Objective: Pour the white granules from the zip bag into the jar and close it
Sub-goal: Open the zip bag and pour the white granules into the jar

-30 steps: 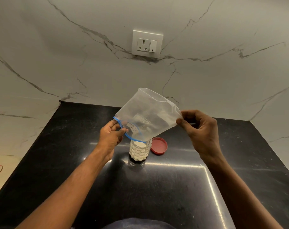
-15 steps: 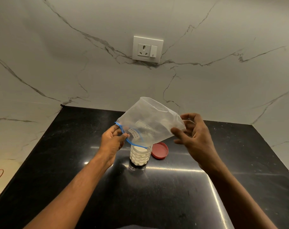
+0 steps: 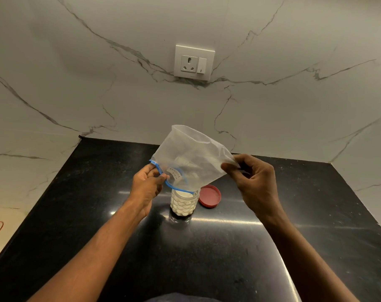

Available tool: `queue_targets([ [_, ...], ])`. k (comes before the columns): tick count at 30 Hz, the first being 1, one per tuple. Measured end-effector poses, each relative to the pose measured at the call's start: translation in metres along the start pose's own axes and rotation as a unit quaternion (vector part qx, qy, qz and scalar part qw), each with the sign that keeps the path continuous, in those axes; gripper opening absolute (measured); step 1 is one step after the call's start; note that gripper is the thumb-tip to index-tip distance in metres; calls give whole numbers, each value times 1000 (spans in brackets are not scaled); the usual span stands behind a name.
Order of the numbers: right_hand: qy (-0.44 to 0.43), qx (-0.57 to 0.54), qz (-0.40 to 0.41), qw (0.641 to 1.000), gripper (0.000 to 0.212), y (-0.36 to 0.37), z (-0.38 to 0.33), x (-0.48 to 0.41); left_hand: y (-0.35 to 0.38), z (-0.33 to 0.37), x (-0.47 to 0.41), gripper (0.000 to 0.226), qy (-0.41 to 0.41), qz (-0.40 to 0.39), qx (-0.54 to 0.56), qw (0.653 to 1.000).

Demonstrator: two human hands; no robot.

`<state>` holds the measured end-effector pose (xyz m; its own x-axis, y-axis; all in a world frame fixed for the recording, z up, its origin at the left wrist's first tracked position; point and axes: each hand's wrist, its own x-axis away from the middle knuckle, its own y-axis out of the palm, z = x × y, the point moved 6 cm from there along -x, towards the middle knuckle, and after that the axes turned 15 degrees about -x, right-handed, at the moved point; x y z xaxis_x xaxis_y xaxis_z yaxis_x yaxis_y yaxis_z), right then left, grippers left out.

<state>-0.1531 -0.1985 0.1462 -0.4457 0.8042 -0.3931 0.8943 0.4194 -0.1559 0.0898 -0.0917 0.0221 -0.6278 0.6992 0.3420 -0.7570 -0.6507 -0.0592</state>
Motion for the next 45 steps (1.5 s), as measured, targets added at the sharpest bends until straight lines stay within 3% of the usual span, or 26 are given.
queue_targets([
  [2,-15,-1,18,1000,11,-1,-1,-1,1,0,-1,33,-1,-2,1,1000],
  [7,6,-67,41,997,26,-2,3,-4,1,0,-2,34,-2,-4,4,1000],
  [12,-12,-67,70,995,15,-11,0,-4,0,-1,-1,32,-3,1,9,1000],
  [17,-8,-32,73,997,23,-11,-1,-5,2,-1,-2,32,-6,0,7,1000],
  [21,51,-32,56,997,40,-14,5,-6,1,-3,-3,36,-17,4,10,1000],
  [28,18,-69,66,995,16,-16,-2,-2,2,-1,-4,38,-13,11,-11,1000],
  [34,-1,-41,69,997,12,-19,-2,-3,3,-2,-3,38,-5,14,-22,1000],
  [36,-7,-39,50,998,20,-16,-1,-3,3,-2,-4,38,-7,16,-22,1000],
  [42,-1,-20,-21,1000,76,-2,-3,-5,5,-3,-3,31,-17,19,-15,1000],
  [45,-26,-17,2,1000,74,-1,-7,-5,5,-2,-1,28,-26,16,-10,999],
])
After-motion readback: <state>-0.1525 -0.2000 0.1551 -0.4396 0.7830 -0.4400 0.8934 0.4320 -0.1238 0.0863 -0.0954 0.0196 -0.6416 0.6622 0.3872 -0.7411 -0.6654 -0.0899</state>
